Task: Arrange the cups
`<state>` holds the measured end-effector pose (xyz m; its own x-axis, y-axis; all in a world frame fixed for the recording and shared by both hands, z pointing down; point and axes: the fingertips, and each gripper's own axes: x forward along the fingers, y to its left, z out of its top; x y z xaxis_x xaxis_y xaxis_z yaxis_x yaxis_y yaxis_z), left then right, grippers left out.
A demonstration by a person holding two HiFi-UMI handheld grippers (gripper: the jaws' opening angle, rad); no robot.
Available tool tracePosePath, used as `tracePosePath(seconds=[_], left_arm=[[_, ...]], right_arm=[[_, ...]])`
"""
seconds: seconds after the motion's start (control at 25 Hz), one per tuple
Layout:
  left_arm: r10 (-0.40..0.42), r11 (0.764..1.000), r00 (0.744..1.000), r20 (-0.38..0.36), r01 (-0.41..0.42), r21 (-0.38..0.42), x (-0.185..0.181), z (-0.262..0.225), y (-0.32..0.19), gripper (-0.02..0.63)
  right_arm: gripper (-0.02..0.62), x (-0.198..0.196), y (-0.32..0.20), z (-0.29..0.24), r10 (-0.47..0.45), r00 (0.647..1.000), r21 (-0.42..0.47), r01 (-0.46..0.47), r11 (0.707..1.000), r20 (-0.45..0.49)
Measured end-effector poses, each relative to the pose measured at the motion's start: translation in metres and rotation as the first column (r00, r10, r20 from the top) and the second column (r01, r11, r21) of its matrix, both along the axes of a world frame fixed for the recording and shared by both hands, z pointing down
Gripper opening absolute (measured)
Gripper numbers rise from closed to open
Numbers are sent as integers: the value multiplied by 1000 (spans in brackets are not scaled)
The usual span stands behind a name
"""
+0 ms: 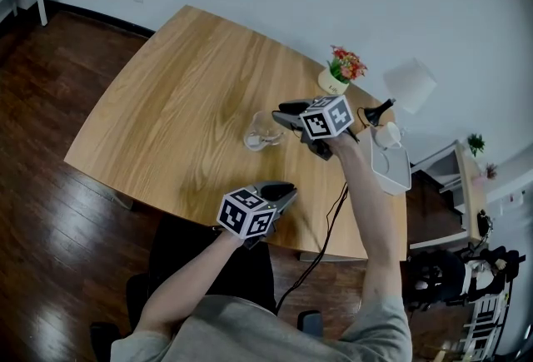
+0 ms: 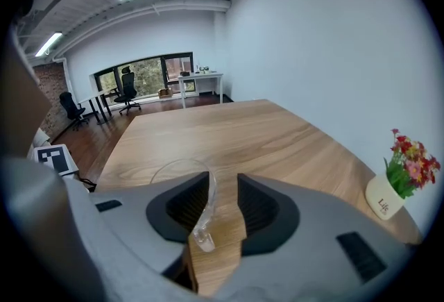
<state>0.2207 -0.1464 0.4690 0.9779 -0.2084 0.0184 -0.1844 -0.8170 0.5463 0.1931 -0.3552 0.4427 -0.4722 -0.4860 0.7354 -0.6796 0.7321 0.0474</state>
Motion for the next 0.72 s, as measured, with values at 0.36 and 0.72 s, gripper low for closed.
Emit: tracePosePath(seconds=[0.36,0.72], left_arm=[[1,1000,1000,17,-1,18,0,2,2,29],[-4,1000,1000,11,3,14,-2,3,0,29]], right_arm=[[218,-10,5,36,-17,995,-127,4,992,-97],[38,-11,15,59,-119,930,-228,39,973,-348]])
